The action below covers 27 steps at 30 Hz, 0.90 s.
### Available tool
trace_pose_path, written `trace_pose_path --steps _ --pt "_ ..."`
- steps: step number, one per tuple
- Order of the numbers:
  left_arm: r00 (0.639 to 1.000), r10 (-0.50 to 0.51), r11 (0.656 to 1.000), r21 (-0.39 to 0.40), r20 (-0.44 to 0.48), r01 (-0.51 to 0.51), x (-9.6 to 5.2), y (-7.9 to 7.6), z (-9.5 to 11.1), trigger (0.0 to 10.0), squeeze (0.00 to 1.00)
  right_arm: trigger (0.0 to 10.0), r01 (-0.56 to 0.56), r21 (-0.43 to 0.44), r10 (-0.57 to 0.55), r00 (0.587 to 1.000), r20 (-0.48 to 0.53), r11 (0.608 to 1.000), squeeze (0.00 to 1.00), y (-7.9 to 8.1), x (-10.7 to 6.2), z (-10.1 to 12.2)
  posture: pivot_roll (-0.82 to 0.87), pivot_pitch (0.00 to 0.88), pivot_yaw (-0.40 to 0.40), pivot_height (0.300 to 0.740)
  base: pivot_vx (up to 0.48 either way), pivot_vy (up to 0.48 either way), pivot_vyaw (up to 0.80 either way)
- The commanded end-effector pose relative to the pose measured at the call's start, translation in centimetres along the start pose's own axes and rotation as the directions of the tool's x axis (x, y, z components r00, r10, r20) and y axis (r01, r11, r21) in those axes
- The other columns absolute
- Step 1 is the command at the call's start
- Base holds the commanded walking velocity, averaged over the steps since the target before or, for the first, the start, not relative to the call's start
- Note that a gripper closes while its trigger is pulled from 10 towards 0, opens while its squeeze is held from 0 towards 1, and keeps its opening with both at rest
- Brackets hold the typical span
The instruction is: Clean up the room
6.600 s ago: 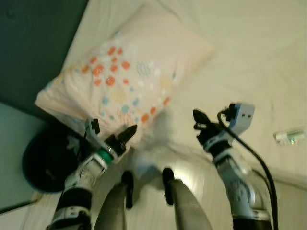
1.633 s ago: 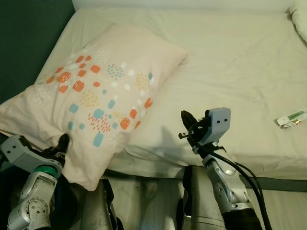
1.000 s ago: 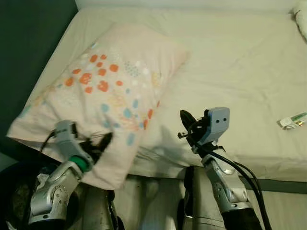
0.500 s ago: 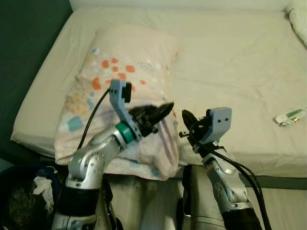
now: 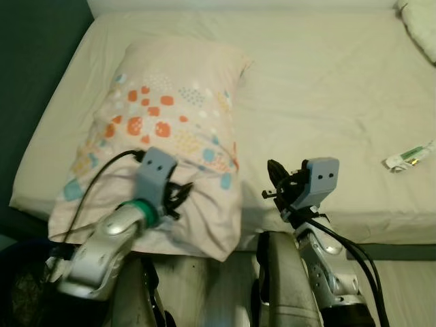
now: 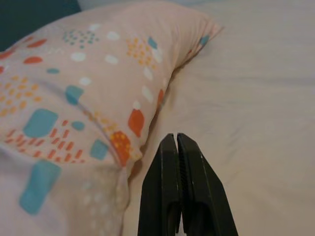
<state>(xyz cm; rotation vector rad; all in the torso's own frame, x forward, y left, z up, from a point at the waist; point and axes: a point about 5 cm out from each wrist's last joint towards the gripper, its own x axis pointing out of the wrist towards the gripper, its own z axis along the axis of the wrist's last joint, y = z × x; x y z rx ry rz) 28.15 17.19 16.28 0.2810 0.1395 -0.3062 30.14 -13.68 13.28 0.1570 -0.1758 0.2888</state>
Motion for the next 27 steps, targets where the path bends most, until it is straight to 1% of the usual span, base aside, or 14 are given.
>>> trace_pose_path --steps 1,2,3,6,8,9,13,17,19,21,22,23,24,27 --pt "0.986 0.166 0.985 0.047 0.008 -0.166 -1.5 2.3 0.6 10.0 0.00 10.0 -0.004 0.004 0.004 1.000 -0.020 1.000 0.00 0.2 -0.1 -0.5 -0.03 0.170 0.089 0.511 0.000 0.000 0.00" --pt "0.986 0.166 0.985 0.047 0.008 -0.166 -1.5 2.3 0.6 10.0 0.00 10.0 -0.004 0.004 0.004 1.000 -0.020 1.000 0.00 0.2 -0.1 -0.5 -0.03 0.170 0.089 0.511 0.000 0.000 0.00" --pt "0.958 0.283 0.958 0.033 0.038 -0.285 -2.7 3.7 1.2 10.0 1.00 10.0 -0.004 0.010 0.005 1.000 -0.020 1.000 0.00 0.2 0.1 -0.5 -0.02 0.171 0.085 0.511 0.000 0.000 0.00" --pt "0.919 0.380 0.923 0.029 0.104 -0.385 -4.6 4.8 2.4 10.0 1.00 10.0 -0.011 0.022 0.012 1.000 -0.016 1.000 0.00 0.2 0.6 -0.3 0.00 0.174 0.079 0.511 0.000 0.000 0.00" --pt "0.919 0.380 0.923 0.029 0.104 -0.385 -4.6 4.8 2.4 10.0 1.00 10.0 -0.011 0.022 0.012 1.000 -0.016 1.000 0.00 0.2 0.6 -0.3 0.00 0.174 0.079 0.511 0.000 0.000 0.00" --pt "0.889 0.424 0.902 0.008 0.174 -0.432 -6.1 5.0 3.7 10.0 1.00 10.0 -0.027 0.024 0.027 1.000 -0.007 0.999 0.00 0.2 1.4 0.1 0.03 0.179 0.074 0.511 0.000 0.000 0.00" --pt "0.851 0.483 0.873 -0.030 0.205 -0.488 -6.6 5.6 4.2 10.0 1.00 10.0 -0.034 0.024 0.034 0.999 0.003 0.999 0.00 0.1 1.9 0.4 0.03 0.180 0.071 0.511 0.000 0.000 0.00" --pt "0.762 0.617 0.771 0.048 0.196 -0.636 -4.7 7.7 3.9 10.0 1.00 10.0 -0.036 0.026 0.035 0.999 0.016 0.999 0.00 0.2 2.3 0.8 0.01 0.181 0.068 0.511 0.000 0.000 0.00" --pt "0.811 0.559 0.814 0.074 0.171 -0.577 -2.4 7.2 3.7 10.0 1.00 10.0 -0.035 0.028 0.034 0.999 0.017 0.999 0.00 0.2 2.2 0.8 0.00 0.179 0.066 0.511 0.000 0.000 0.00" --pt "0.811 0.559 0.814 0.074 0.171 -0.577 -2.4 7.2 3.7 10.0 1.00 10.0 -0.035 0.028 0.034 0.999 0.017 0.999 0.00 0.2 2.2 0.8 0.00 0.179 0.066 0.511 0.000 0.000 0.00" --pt "0.856 0.502 0.854 0.089 0.121 -0.513 -0.9 6.7 3.1 10.0 0.00 10.0 -0.032 0.027 0.031 0.999 0.014 0.999 0.00 0.2 2.1 0.7 -0.01 0.180 0.071 0.511 0.000 0.000 0.00" --pt "0.914 0.405 0.913 0.041 0.034 -0.406 1.4 5.9 2.3 10.0 0.00 10.0 -0.028 0.027 0.028 1.000 0.011 0.999 0.00 0.3 1.9 0.6 -0.02 0.181 0.069 0.511 0.000 0.000 0.00" --pt "0.914 0.405 0.913 0.041 0.034 -0.406 1.4 5.9 2.3 10.0 0.00 10.0 -0.028 0.027 0.028 1.000 0.011 0.999 0.00 0.3 1.9 0.6 -0.02 0.181 0.069 0.511 0.000 0.000 0.00" --pt "0.967 0.248 0.952 -0.172 -0.057 -0.255 5.7 4.6 1.9 10.0 0.00 10.0 -0.017 0.035 0.017 1.000 0.008 0.999 0.00 0.4 1.4 0.4 -0.04 0.185 0.077 0.511 0.000 0.000 0.00"
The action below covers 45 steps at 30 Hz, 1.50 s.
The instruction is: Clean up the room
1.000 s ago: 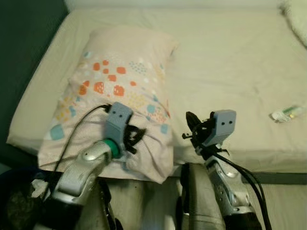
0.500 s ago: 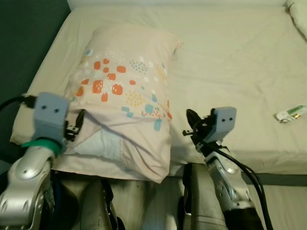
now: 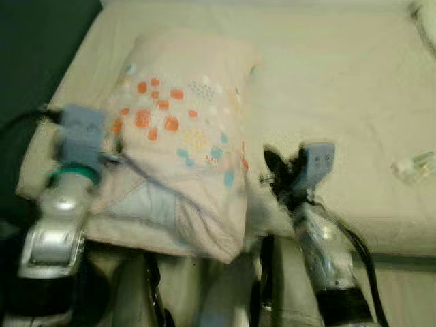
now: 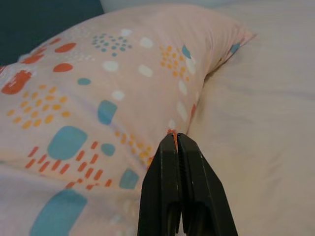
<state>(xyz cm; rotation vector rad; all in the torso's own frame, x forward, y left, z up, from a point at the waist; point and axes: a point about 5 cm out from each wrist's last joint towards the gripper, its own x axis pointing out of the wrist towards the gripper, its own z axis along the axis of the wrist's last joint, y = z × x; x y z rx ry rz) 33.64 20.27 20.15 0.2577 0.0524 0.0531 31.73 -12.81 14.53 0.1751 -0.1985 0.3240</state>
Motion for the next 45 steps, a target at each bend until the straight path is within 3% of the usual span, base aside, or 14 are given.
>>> trace_pose_path --steps 1,7,10,12,16,20,21,22,23,24,25,26,36,45 --pt "0.984 -0.127 0.974 -0.205 -0.125 0.100 2.7 -2.1 -1.8 10.0 0.00 10.0 0.023 0.018 -0.023 1.000 -0.014 1.000 0.00 -0.1 -0.7 -0.5 -0.04 0.190 0.080 0.511 0.000 0.000 0.00" --pt "0.981 -0.112 0.977 -0.197 -0.157 0.079 4.7 -2.8 -2.0 10.0 0.00 10.0 0.033 0.019 -0.033 0.999 -0.013 0.999 0.00 -0.1 -0.9 -0.6 -0.06 0.192 0.088 0.511 0.000 0.000 0.00" --pt "0.985 -0.024 0.999 0.041 -0.172 0.031 5.2 -2.3 -2.3 10.0 0.00 10.0 0.044 0.019 -0.044 0.999 -0.012 0.999 0.00 -0.3 -1.2 -0.5 -0.07 0.196 0.093 0.511 0.000 0.000 0.00" --pt "0.979 0.093 0.964 0.261 -0.180 -0.043 5.3 -1.0 -3.2 10.0 0.00 10.0 0.058 0.020 -0.058 0.998 -0.012 0.998 0.00 -0.5 -1.5 -0.5 -0.07 0.198 0.100 0.511 0.000 0.000 0.00" --pt "0.968 0.137 0.943 0.327 -0.212 -0.062 5.0 -0.4 -4.5 10.0 0.00 10.0 0.066 0.022 -0.066 0.998 -0.014 0.998 0.00 -0.5 -1.6 -0.6 -0.07 0.201 0.100 0.511 0.000 0.000 0.00" --pt "0.956 0.113 0.956 0.292 -0.272 -0.030 4.7 -0.6 -5.8 10.0 0.00 10.0 0.067 0.023 -0.067 0.998 -0.016 0.997 0.00 -0.5 -1.7 -0.6 -0.07 0.205 0.099 0.511 0.000 0.000 0.00" --pt "0.937 0.068 0.975 0.222 -0.342 0.011 4.4 -1.0 -7.1 7.4 0.00 10.0 0.067 0.024 -0.067 0.998 -0.017 0.997 0.00 -0.5 -1.7 -0.6 -0.07 0.206 0.096 0.511 0.000 0.000 0.00" --pt "0.937 0.068 0.975 0.222 -0.342 0.011 4.4 -1.0 -7.1 7.4 0.00 10.0 0.067 0.024 -0.067 0.998 -0.017 0.997 0.00 -0.5 -1.7 -0.6 -0.07 0.206 0.096 0.511 0.000 0.000 0.00" --pt "0.918 0.021 0.991 0.133 -0.395 0.034 4.0 -1.6 -8.1 3.8 0.00 10.0 0.065 0.026 -0.065 0.998 -0.017 0.998 0.00 -0.4 -1.6 -0.6 -0.07 0.206 0.091 0.511 0.000 0.000 0.00" --pt "0.904 -0.017 0.997 0.062 -0.427 0.048 3.9 -2.0 -8.8 2.1 0.00 10.0 0.063 0.027 -0.062 0.998 -0.017 0.998 0.00 -0.4 -1.5 -0.6 -0.07 0.206 0.091 0.511 0.000 0.000 0.00" --pt "0.904 -0.017 0.997 0.062 -0.427 0.048 3.9 -2.0 -8.8 2.1 0.00 10.0 0.063 0.027 -0.062 0.998 -0.017 0.998 0.00 -0.4 -1.5 -0.6 -0.07 0.206 0.091 0.511 0.000 0.000 0.00" --pt "0.896 -0.038 0.999 0.012 -0.443 0.049 3.9 -2.3 -9.3 0.0 0.00 10.0 0.060 0.028 -0.060 0.998 -0.017 0.998 0.00 -0.3 -1.4 -0.5 -0.06 0.208 0.090 0.511 0.000 0.000 0.00" --pt "0.894 -0.076 0.987 -0.163 -0.441 0.003 4.2 -3.1 -9.1 0.0 0.00 10.0 0.065 0.030 -0.064 0.998 -0.016 0.997 0.00 -0.4 -1.5 -0.4 -0.07 0.207 0.092 0.511 0.000 0.000 0.00" --pt "0.942 0.039 0.995 -0.071 -0.334 -0.067 5.1 -2.1 -7.2 0.0 0.00 10.0 0.073 0.032 -0.072 0.997 -0.016 0.997 0.00 -0.5 -1.6 -0.4 -0.08 0.206 0.094 0.511 0.000 0.000 0.00"
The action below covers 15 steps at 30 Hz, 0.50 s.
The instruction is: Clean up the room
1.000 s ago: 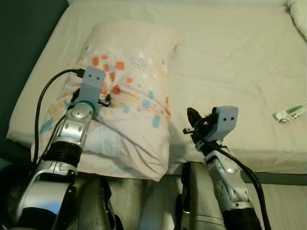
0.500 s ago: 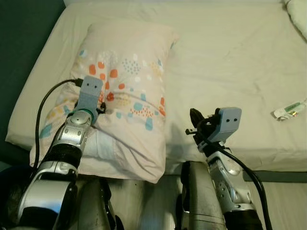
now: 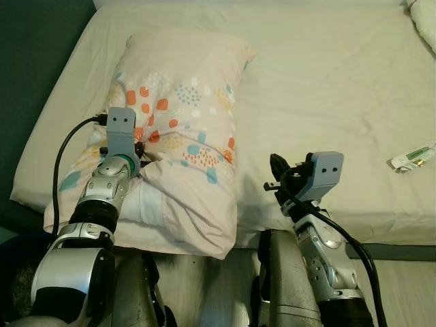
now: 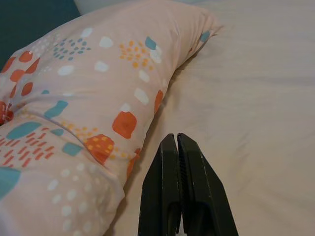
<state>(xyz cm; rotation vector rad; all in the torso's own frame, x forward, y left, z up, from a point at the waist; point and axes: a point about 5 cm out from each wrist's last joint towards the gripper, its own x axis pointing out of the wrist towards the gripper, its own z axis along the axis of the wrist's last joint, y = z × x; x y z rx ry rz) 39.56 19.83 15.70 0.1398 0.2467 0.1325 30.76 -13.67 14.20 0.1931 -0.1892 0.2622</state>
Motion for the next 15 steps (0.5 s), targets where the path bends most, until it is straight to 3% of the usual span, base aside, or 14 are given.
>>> trace_pose_path --steps 1,3,7,10,13,15 --pt "0.993 0.040 0.998 0.055 -0.107 -0.034 -0.2 0.4 -3.2 0.0 0.00 10.0 0.010 0.020 -0.010 1.000 -0.013 1.000 0.00 0.0 -0.4 -0.4 -0.08 0.206 0.094 0.511 0.000 0.000 0.00" --pt "0.993 0.040 0.998 0.055 -0.107 -0.034 -0.2 0.4 -3.2 0.0 0.00 10.0 0.010 0.020 -0.010 1.000 -0.013 1.000 0.00 0.0 -0.4 -0.4 -0.08 0.206 0.094 0.511 0.000 0.000 0.00" --pt "0.985 0.174 0.983 0.067 -0.021 -0.172 -0.2 2.1 -1.6 0.0 0.00 10.0 0.013 0.020 -0.013 1.000 -0.012 1.000 0.00 -0.1 -0.3 -0.3 -0.08 0.206 0.094 0.511 0.000 0.000 0.00" --pt "0.980 0.201 0.977 0.071 0.003 -0.201 -0.2 2.4 -1.2 0.0 0.00 10.0 0.014 0.020 -0.014 1.000 -0.012 1.000 0.00 -0.1 -0.3 -0.3 -0.07 0.202 0.094 0.511 0.000 0.000 0.00" --pt "0.956 0.284 0.957 0.032 0.073 -0.287 -0.4 3.3 0.4 0.0 0.00 10.0 0.014 0.019 -0.014 1.000 -0.012 1.000 0.00 -0.1 -0.3 -0.3 -0.07 0.202 0.094 0.511 0.000 0.000 0.00" --pt "0.956 0.284 0.957 0.032 0.073 -0.287 -0.4 3.3 0.4 0.0 0.00 10.0 0.014 0.019 -0.014 1.000 -0.012 1.000 0.00 -0.1 -0.3 -0.3 -0.07 0.202 0.094 0.511 0.000 0.000 0.00"
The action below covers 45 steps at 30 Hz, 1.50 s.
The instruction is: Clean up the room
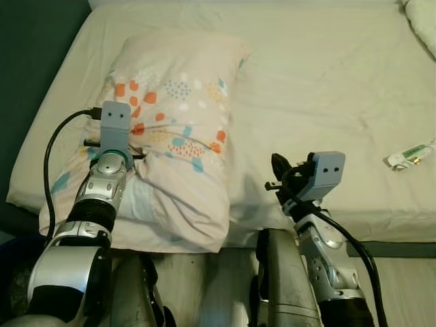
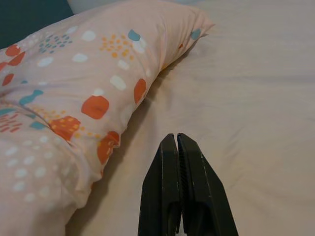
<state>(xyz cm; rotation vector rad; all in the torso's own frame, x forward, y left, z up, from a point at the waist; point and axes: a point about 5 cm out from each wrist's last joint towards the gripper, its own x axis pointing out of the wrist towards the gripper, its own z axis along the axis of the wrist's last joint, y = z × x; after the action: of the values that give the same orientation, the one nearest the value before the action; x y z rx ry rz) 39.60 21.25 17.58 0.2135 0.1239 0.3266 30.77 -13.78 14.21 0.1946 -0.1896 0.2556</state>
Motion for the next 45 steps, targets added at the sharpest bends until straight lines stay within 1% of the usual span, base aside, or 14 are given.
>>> trace_pose_path --steps 1,3,12,20,29,32,33,37,38,39,41,42,43,45 --pt "0.989 0.149 0.989 -0.018 0.014 -0.149 0.1 2.3 0.1 0.0 0.00 10.0 0.008 0.017 -0.008 1.000 -0.013 1.000 0.00 0.0 -0.2 -0.3 -0.08 0.199 0.092 0.511 0.000 0.000 0.00" --pt "0.927 0.325 0.946 -0.078 0.185 -0.316 0.1 4.1 4.0 0.0 0.00 10.0 0.007 0.014 -0.007 1.000 -0.013 1.000 0.00 0.0 -0.2 -0.3 -0.08 0.197 0.090 0.511 0.000 0.000 0.00" --pt "0.756 0.476 0.879 -0.209 0.450 -0.429 -1.2 6.3 11.8 0.0 0.00 10.0 0.001 0.008 -0.001 1.000 -0.012 1.000 0.00 0.0 0.0 -0.2 -0.08 0.196 0.086 0.511 0.000 0.000 0.00" --pt "0.616 0.600 0.798 -0.326 0.510 -0.507 -2.2 9.3 16.2 0.0 0.00 10.0 0.001 0.004 -0.001 1.000 -0.011 1.000 0.00 -0.1 0.0 -0.1 -0.09 0.191 0.081 0.511 0.000 0.000 0.00" --pt "0.354 0.790 0.591 -0.472 0.500 -0.654 -4.4 15.0 19.5 0.0 0.00 10.0 -0.008 0.001 0.008 1.000 -0.015 1.000 0.00 0.0 0.0 0.0 -0.10 0.196 0.065 0.511 0.000 0.000 0.00" --pt "0.358 0.797 0.584 -0.469 0.487 -0.662 -4.2 14.9 19.0 0.0 0.00 10.0 -0.009 0.001 0.009 1.000 -0.016 1.000 0.00 -0.1 -0.1 0.0 -0.10 0.197 0.066 0.511 0.000 0.000 0.00" --pt "0.449 0.764 0.634 -0.407 0.463 -0.658 -3.2 13.4 16.8 0.0 0.00 10.0 -0.011 0.000 0.011 1.000 -0.018 1.000 0.00 0.0 -0.1 -0.1 -0.10 0.199 0.068 0.511 0.000 0.000 0.00" --pt "0.497 0.734 0.669 -0.369 0.463 -0.645 -2.8 12.5 16.0 0.0 0.00 10.0 -0.012 0.000 0.012 1.000 -0.018 1.000 0.00 0.0 -0.1 -0.1 -0.10 0.200 0.069 0.511 0.000 0.000 0.00" --pt "0.609 0.659 0.747 -0.295 0.441 -0.596 -2.0 10.4 14.2 0.0 0.00 10.0 -0.011 0.001 0.011 1.000 -0.018 1.000 0.00 0.0 -0.1 -0.1 -0.09 0.199 0.070 0.511 0.000 0.000 0.00" --pt "0.609 0.659 0.747 -0.295 0.441 -0.596 -2.0 10.4 14.2 0.0 0.00 10.0 -0.011 0.001 0.011 1.000 -0.018 1.000 0.00 0.0 -0.1 -0.1 -0.09 0.199 0.070 0.511 0.000 0.000 0.00" --pt "0.720 0.571 0.820 -0.225 0.395 -0.527 -1.4 7.6 11.5 0.0 0.00 10.0 -0.009 0.002 0.009 1.000 -0.019 1.000 0.00 -0.1 -0.2 -0.1 -0.09 0.202 0.072 0.511 0.000 0.000 0.00" --pt "0.853 0.436 0.900 -0.140 0.287 -0.413 -1.1 4.1 7.5 10.0 0.00 10.0 -0.007 0.004 0.007 1.000 -0.020 1.000 0.00 -0.1 -0.2 -0.2 -0.09 0.202 0.072 0.511 0.000 0.000 0.00" --pt "0.853 0.436 0.900 -0.140 0.287 -0.413 -1.1 4.1 7.5 10.0 0.00 10.0 -0.007 0.004 0.007 1.000 -0.020 1.000 0.00 -0.1 -0.2 -0.2 -0.09 0.202 0.072 0.511 0.000 0.000 0.00" --pt "0.978 0.178 0.984 -0.006 0.112 -0.178 -1.5 -0.9 2.4 10.0 0.00 10.0 -0.005 0.006 0.005 1.000 -0.020 1.000 0.00 0.0 -0.2 -0.2 -0.09 0.202 0.072 0.511 0.000 0.000 0.00"
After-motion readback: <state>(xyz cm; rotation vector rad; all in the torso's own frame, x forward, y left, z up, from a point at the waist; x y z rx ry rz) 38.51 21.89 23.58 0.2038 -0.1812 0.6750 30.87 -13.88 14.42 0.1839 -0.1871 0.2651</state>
